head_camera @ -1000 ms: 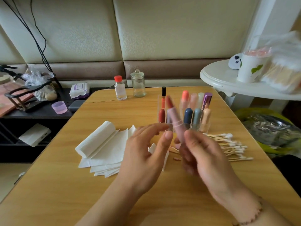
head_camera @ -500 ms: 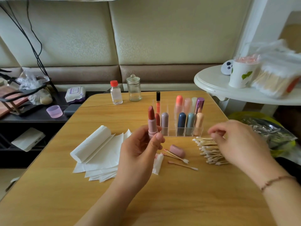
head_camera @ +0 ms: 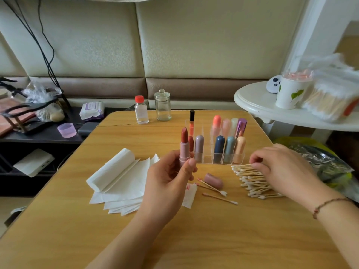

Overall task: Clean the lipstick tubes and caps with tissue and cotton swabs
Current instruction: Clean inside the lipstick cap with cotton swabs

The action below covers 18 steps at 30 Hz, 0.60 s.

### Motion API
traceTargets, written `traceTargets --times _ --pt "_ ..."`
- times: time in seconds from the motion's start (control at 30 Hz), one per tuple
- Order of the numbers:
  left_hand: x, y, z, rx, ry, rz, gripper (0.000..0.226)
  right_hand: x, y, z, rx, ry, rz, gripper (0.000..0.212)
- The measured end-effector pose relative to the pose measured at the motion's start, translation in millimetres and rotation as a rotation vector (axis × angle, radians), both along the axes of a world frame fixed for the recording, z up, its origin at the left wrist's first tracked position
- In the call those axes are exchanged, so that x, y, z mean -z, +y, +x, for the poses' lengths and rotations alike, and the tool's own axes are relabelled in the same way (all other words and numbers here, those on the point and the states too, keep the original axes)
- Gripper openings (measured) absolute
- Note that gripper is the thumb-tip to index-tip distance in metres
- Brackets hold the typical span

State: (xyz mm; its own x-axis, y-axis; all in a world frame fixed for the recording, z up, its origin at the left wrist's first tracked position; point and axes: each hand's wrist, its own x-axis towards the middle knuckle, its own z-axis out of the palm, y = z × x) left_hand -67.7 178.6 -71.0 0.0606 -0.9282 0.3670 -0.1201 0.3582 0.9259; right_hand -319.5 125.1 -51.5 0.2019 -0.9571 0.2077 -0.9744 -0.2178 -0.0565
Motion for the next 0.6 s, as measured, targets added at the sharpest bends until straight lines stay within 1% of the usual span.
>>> traceTargets --times 0.07,0.13,0.23,0.3,0.37,0.43,0.47,0.6 --pt "0 0 0 0.012 0.003 0.000 0.021 1 1 -3 -0.018 -0.066 -0.014 0.011" --pt "0 1 -1 0.019 0.006 0.000 0.021 3 4 -4 -0.048 -0.130 0.020 0.012" --pt "0 1 -1 0.024 0.002 0.001 0.019 4 12 1 -0.144 -0.316 0.064 0.015" --pt "0 1 -1 0.021 -0.004 0.007 0.018 1 19 11 -0.189 -0.442 0.045 0.016" --pt "0 0 -1 0.018 -0.028 0.005 0.018 -2 23 24 -0.203 -0.525 -0.004 0.035" --pt "2 0 0 0.016 -0.059 0.000 0.019 -5 27 38 -0.169 -0.566 -0.084 0.059" --pt "3 0 0 0.014 -0.067 -0.001 0.020 -6 29 45 -0.153 -0.600 -0.111 0.067" --pt "3 1 1 0.019 -0.064 0.001 0.020 0 33 61 -0.217 -0.796 -0.112 0.072"
